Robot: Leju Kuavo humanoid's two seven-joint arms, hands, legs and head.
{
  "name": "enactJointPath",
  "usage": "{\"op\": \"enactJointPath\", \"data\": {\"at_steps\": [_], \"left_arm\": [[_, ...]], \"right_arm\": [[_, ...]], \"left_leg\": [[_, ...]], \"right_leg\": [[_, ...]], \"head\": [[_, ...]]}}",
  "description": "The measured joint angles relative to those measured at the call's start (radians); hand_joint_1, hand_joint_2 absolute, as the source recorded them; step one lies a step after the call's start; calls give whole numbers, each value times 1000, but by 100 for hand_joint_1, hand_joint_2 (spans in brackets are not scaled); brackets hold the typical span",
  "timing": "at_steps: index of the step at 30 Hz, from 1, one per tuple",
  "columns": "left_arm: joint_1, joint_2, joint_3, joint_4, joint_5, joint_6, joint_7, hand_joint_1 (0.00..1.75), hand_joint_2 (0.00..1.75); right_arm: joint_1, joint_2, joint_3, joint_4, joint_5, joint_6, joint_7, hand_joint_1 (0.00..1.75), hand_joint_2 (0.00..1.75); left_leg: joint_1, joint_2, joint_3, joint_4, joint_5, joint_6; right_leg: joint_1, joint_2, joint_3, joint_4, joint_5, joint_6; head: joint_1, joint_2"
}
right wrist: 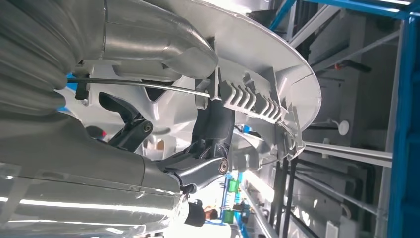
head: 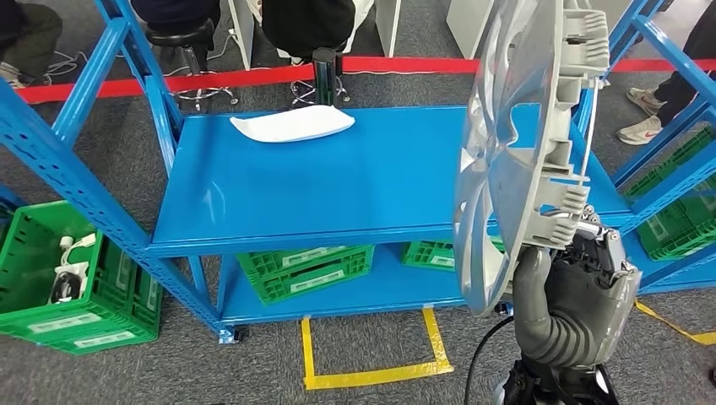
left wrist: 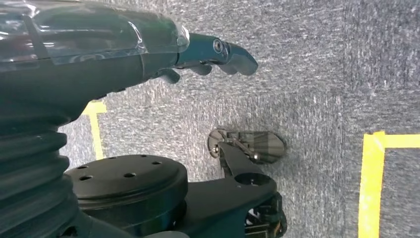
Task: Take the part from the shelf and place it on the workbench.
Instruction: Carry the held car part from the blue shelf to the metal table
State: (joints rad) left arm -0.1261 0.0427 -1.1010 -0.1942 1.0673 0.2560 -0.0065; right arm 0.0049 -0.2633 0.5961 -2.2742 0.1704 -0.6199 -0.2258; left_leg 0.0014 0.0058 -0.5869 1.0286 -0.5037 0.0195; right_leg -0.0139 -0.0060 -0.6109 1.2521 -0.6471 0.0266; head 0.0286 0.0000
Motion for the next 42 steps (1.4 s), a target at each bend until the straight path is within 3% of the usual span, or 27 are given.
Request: {"op": "enactJointPath", "data": {"at_steps": [3,5,8,10,12,13,14,15,17,19,23,24,26,28,29,30,31,33,35,38,39,40,42], "left_arm": [[-1,-9,0,0,-2,3,-11,0,175],[-1,-17,0,-1,-4,5,-9,0,175],[0,-23,0,0,-7,6,1,0,175],[0,-24,0,0,-10,6,10,0,175],[0,-24,0,0,-12,5,18,0,175],[1,-24,0,0,-13,5,23,0,175],[1,-24,0,0,-13,5,27,0,175],[1,-23,0,1,-14,5,30,0,175],[0,-23,0,1,-14,5,33,0,175],[-2,-23,0,0,-14,5,34,0,175],[-2,-21,0,1,-14,5,36,0,175],[-2,-20,0,1,-14,4,38,0,175],[-3,-18,0,1,-14,2,41,0,175],[-3,-17,0,1,-14,0,44,0,175],[-2,-16,0,1,-14,-1,46,0,175],[-2,-16,0,1,-14,-1,48,0,175],[-2,-15,0,1,-15,-1,50,0,175],[-2,-15,0,1,-19,-2,49,0,175],[-2,-15,0,0,-29,-1,46,0,175],[-1,-13,0,1,-45,0,46,0,175],[-1,-12,0,1,-48,1,46,0,175],[-1,-10,0,1,-51,2,45,0,175],[-1,-8,-1,1,-53,3,44,0,175]], "right_arm": [[-14,-6,-6,-3,-10,0,15,175,175],[-18,-10,-14,-6,-18,0,22,175,175],[-20,-12,-25,-8,-28,-3,24,175,175],[-20,-13,-30,-8,-31,-6,23,175,175],[-15,-13,-32,-8,-32,-10,22,175,175],[-11,-13,-32,-8,-33,-11,22,175,175],[-8,-13,-32,-8,-33,-13,22,175,175],[-6,-13,-32,-8,-33,-14,21,175,175],[-4,-13,-32,-8,-33,-16,21,175,175],[-3,-13,-32,-8,-33,-17,20,175,175],[-2,-12,-33,-11,-30,-22,19,175,175],[-1,-12,-33,-12,-27,-23,19,175,175],[0,-12,-32,-12,-21,-26,18,175,175],[3,-12,-31,-11,-16,-27,16,175,175],[5,-12,-31,-11,-14,-27,16,175,175],[7,-12,-31,-11,-14,-27,16,175,175],[8,-12,-31,-11,-13,-28,15,175,175],[8,-12,-31,-12,-12,-32,13,175,175],[12,-12,-32,-17,-7,-38,10,175,175],[32,-14,-39,-32,-4,-46,5,175,175],[40,-14,-43,-37,-5,-46,2,175,175],[49,-14,-48,-42,-9,-47,-1,175,175],[66,-14,-56,-50,-18,-47,-9,175,175]], "left_leg": [[-10,0,-9,0,14,-3],[-8,1,-16,-1,25,-13],[-4,1,-29,2,26,-31],[-2,-4,-54,59,-33,-40],[4,-8,-90,174,-112,-51],[7,-8,-99,222,-131,-57],[10,-7,-96,243,-131,-62],[12,-7,-75,226,-113,-66],[18,-4,5,111,-71,-73],[18,-4,62,20,-56,-66],[14,-5,52,4,-45,-30],[15,-5,44,3,-38,-20],[16,-4,25,2,-22,-6],[15,-4,4,3,-6,-2],[14,-4,-6,3,2,-2],[13,-4,-17,3,10,-3],[12,-5,-26,3,17,-5],[10,-5,-38,4,31,-10],[8,-5,-45,3,46,-21],[9,-4,-54,0,62,-41],[8,-4,-62,13,44,-45],[7,-5,-73,44,7,-49],[8,-5,-105,158,-92,-53]], "right_leg": [[15,4,121,-207,76,-37],[23,6,150,-269,84,-49],[22,1,148,-298,110,-51],[15,-4,139,-316,132,-52],[15,-7,120,-313,144,-53],[14,-9,110,-307,148,-51],[14,-11,100,-300,150,-49],[12,-12,88,-290,152,-48],[8,-11,65,-266,152,-42],[7,-9,47,-243,150,-30],[6,-4,29,-226,151,-2],[5,-3,20,-209,129,4],[4,0,-8,-119,46,14],[3,0,-33,0,-25,18],[4,0,-31,30,-32,17],[4,0,-15,26,-18,15],[4,1,18,-16,10,11],[7,3,111,-161,61,-3],[12,5,172,-269,74,-14],[14,2,173,-301,83,-24],[12,-1,167,-306,92,-30],[10,-4,158,-309,103,-36],[9,-7,134,-307,121,-43]], "head": [[0,0],[-2,0],[3,0],[-6,0],[-20,0],[-23,0],[-25,0],[-27,0],[-31,0],[-35,0],[-33,0],[-30,0],[-19,0],[-9,0],[-5,0],[-2,0],[2,0],[7,0],[9,0],[10,0],[9,0],[4,0],[-10,0]]}}
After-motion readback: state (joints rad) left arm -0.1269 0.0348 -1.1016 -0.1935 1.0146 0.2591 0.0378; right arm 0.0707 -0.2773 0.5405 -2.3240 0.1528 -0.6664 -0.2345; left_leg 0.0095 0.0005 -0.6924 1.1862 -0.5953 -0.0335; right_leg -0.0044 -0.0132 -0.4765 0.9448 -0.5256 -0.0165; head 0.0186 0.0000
